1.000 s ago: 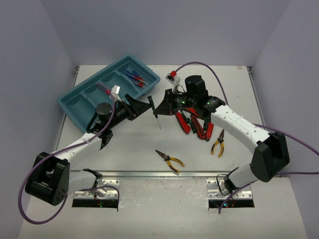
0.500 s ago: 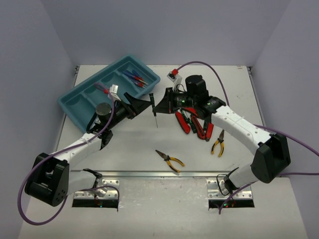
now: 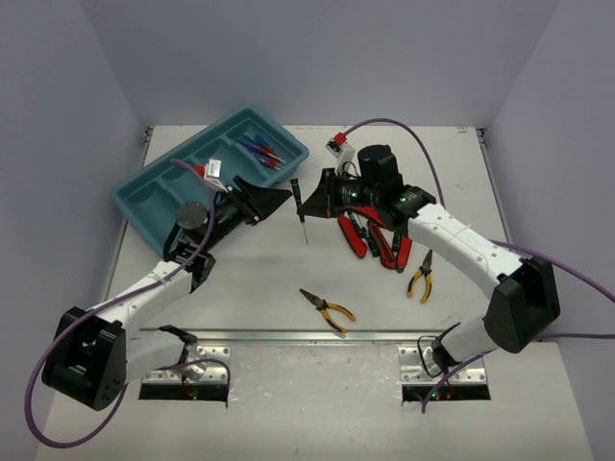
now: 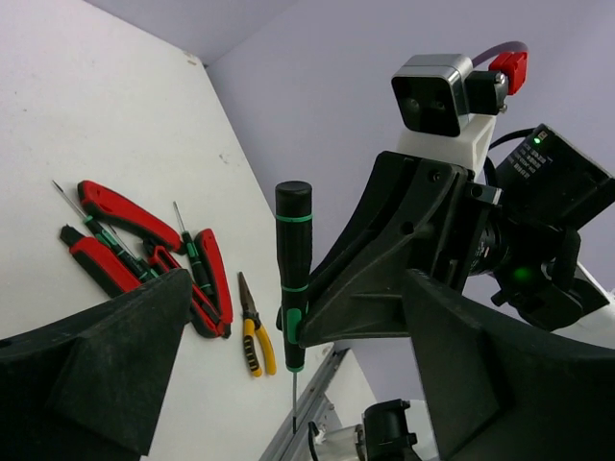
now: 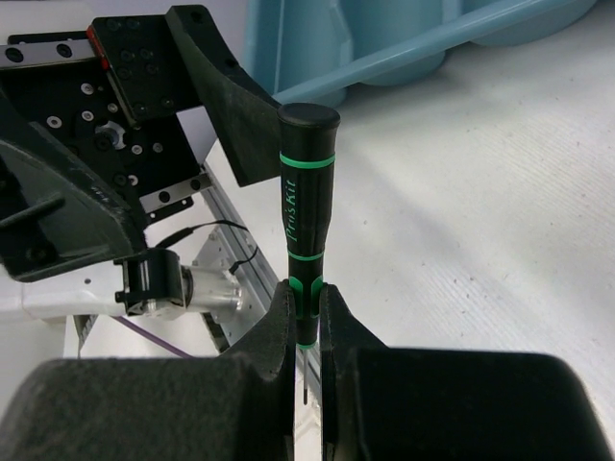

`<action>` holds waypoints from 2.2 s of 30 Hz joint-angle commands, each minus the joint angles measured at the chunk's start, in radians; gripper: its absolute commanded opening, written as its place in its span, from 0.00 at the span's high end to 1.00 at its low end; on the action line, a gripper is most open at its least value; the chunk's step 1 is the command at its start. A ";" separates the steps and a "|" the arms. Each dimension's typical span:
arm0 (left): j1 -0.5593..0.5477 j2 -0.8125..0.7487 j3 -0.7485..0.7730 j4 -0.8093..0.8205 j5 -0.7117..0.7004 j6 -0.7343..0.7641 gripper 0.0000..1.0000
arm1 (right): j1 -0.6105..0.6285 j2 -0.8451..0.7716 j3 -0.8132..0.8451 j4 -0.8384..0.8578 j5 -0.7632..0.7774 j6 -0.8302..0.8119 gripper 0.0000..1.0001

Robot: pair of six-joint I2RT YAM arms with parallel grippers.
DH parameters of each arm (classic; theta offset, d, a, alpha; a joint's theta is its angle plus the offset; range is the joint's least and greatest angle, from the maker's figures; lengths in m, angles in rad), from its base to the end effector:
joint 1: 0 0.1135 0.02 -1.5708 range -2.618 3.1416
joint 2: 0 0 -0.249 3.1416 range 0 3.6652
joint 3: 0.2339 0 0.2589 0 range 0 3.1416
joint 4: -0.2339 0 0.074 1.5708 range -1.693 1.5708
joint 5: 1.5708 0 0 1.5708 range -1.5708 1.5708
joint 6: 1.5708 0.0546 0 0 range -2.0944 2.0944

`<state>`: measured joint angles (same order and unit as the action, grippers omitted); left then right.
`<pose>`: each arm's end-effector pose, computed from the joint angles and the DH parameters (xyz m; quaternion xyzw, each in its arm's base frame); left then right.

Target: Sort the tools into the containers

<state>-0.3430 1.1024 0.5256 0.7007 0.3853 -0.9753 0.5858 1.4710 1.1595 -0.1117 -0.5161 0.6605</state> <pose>0.2521 -0.1118 0.2640 -0.0656 0.6621 -0.5507 0.5039 0.2885 0.2237 0.2913 -0.1081 0.8166 0.4803 0.3011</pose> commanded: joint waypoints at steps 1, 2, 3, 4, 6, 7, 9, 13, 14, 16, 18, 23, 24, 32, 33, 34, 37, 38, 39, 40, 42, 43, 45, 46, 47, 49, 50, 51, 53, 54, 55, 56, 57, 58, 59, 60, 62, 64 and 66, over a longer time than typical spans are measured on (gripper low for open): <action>-0.016 0.049 0.042 0.099 0.027 -0.004 0.22 | 0.005 0.002 0.004 0.068 -0.059 0.011 1.00; -0.019 0.061 0.047 0.109 0.030 -0.008 0.28 | 0.008 0.003 0.008 0.068 -0.070 0.010 1.00; -0.022 0.072 0.054 0.120 0.033 -0.013 0.30 | 0.011 0.006 0.012 0.067 -0.081 0.007 1.00; -0.024 0.077 0.058 0.123 0.038 -0.015 0.31 | 0.012 0.008 0.015 0.066 -0.087 0.005 1.00; -0.039 0.108 0.085 0.140 0.047 -0.018 0.35 | 0.016 0.024 0.032 0.057 -0.101 0.003 1.00; -0.049 0.123 0.098 0.144 0.048 -0.017 0.38 | 0.018 0.032 0.036 0.051 -0.106 0.005 1.00; -0.056 0.134 0.123 0.148 0.048 -0.017 0.48 | 0.019 0.048 0.039 0.048 -0.105 0.007 1.00; -0.062 0.141 0.139 0.144 0.030 -0.010 0.76 | 0.018 0.044 0.022 0.060 -0.094 0.009 1.00; -0.062 0.141 0.141 0.138 0.026 -0.005 0.81 | 0.017 0.043 0.019 0.064 -0.091 0.010 1.00; -0.062 0.147 0.152 0.107 0.026 0.004 0.93 | 0.018 0.044 0.023 0.060 -0.089 0.010 1.00; -0.062 0.152 0.157 0.083 0.022 0.011 1.00 | 0.016 0.042 0.024 0.060 -0.083 0.010 1.00; -0.062 0.152 0.171 -0.046 -0.033 0.059 1.00 | -0.003 0.031 0.018 0.054 -0.047 0.021 0.92; -0.062 0.148 0.181 -0.123 -0.065 0.085 1.00 | -0.007 0.027 0.013 0.045 -0.025 0.027 0.77; 0.127 0.354 0.592 -0.805 -0.537 0.224 1.00 | -0.136 -0.080 -0.030 -0.148 0.257 -0.044 0.01; 0.161 0.402 0.623 -0.817 -0.532 0.222 1.00 | -0.178 -0.091 -0.034 -0.169 0.254 -0.049 0.01; 0.182 0.448 0.693 -0.844 -0.578 0.226 1.00 | -0.211 -0.105 -0.043 -0.185 0.254 -0.054 0.01; 0.237 0.579 0.867 -0.928 -0.670 0.237 1.00 | -0.296 -0.133 -0.059 -0.257 0.273 -0.077 0.01; 0.248 0.639 0.919 -0.956 -0.690 0.241 1.00 | -0.310 -0.135 -0.061 -0.285 0.307 -0.096 0.01; 0.254 0.716 0.976 -0.983 -0.715 0.244 1.00 | -0.315 -0.136 -0.064 -0.310 0.361 -0.123 0.01; 0.258 0.759 1.020 -1.009 -0.727 0.244 1.00 | -0.316 -0.138 -0.064 -0.327 0.394 -0.144 0.01; 0.265 0.851 1.113 -1.053 -0.751 0.239 0.91 | -0.316 -0.135 -0.079 -0.359 0.432 -0.175 0.01; 0.267 0.877 1.135 -1.056 -0.755 0.234 0.83 | -0.316 -0.132 -0.086 -0.369 0.449 -0.189 0.01; 0.268 0.903 1.169 -1.060 -0.759 0.232 0.75 | -0.315 -0.121 -0.100 -0.376 0.454 -0.211 0.02; 0.269 0.933 1.195 -1.064 -0.764 0.233 0.65 | -0.313 -0.109 -0.104 -0.377 0.441 -0.221 0.03; 0.270 0.944 1.205 -1.066 -0.767 0.233 0.58 | -0.313 -0.104 -0.105 -0.378 0.427 -0.230 0.06; 0.277 0.971 1.256 -1.108 -0.762 0.226 0.43 | -0.304 -0.069 -0.092 -0.392 0.439 -0.256 0.17; 0.279 0.971 1.266 -1.113 -0.755 0.221 0.35 | -0.289 -0.037 -0.084 -0.403 0.465 -0.272 0.25; 0.281 0.962 1.268 -1.113 -0.750 0.219 0.31 | -0.275 -0.019 -0.074 -0.411 0.490 -0.282 0.29; 0.280 0.882 1.219 -1.085 -0.741 0.213 0.16 | -0.236 0.061 -0.036 -0.434 0.570 -0.307 0.43; 0.279 0.846 1.189 -1.073 -0.741 0.217 0.12 | -0.223 0.091 -0.027 -0.436 0.585 -0.316 0.47; 0.278 0.791 1.136 -1.064 -0.728 0.214 0.07 | -0.211 0.131 -0.008 -0.439 0.598 -0.325 0.52; 0.277 0.733 1.081 -1.054 -0.713 0.211 0.01 | -0.198 0.172 0.012 -0.441 0.610 -0.333 0.57; 0.276 0.681 1.030 -1.044 -0.694 0.209 0.00 | -0.187 0.205 0.031 -0.444 0.622 -0.340 0.60; 0.268 0.588 0.938 -1.021 -0.680 0.205 0.00 | -0.172 0.256 0.060 -0.444 0.636 -0.351 0.62; 0.260 0.515 0.861 -0.993 -0.664 0.205 0.00 | -0.163 0.289 0.082 -0.442 0.656 -0.358 0.64; 0.247 0.440 0.779 -0.955 -0.653 0.207 0.00 | -0.157 0.321 0.104 -0.439 0.672 -0.363 0.65; 0.216 0.310 0.584 -0.893 -0.640 0.212 0.00 | -0.152 0.401 0.162 -0.436 0.689 -0.372 0.66; 0.206 0.200 0.496 -0.844 -0.633 0.224 0.00 | -0.148 0.451 0.217 -0.444 0.717 -0.372 0.67; 0.202 0.128 0.426 -0.826 -0.619 0.240 0.00 | -0.146 0.508 0.272 -0.463 0.734 -0.376 0.67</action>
<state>-0.1175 1.3616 1.1023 -0.2398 -0.2791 -0.7626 0.4395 1.9067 1.2908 -0.5725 0.1270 0.3127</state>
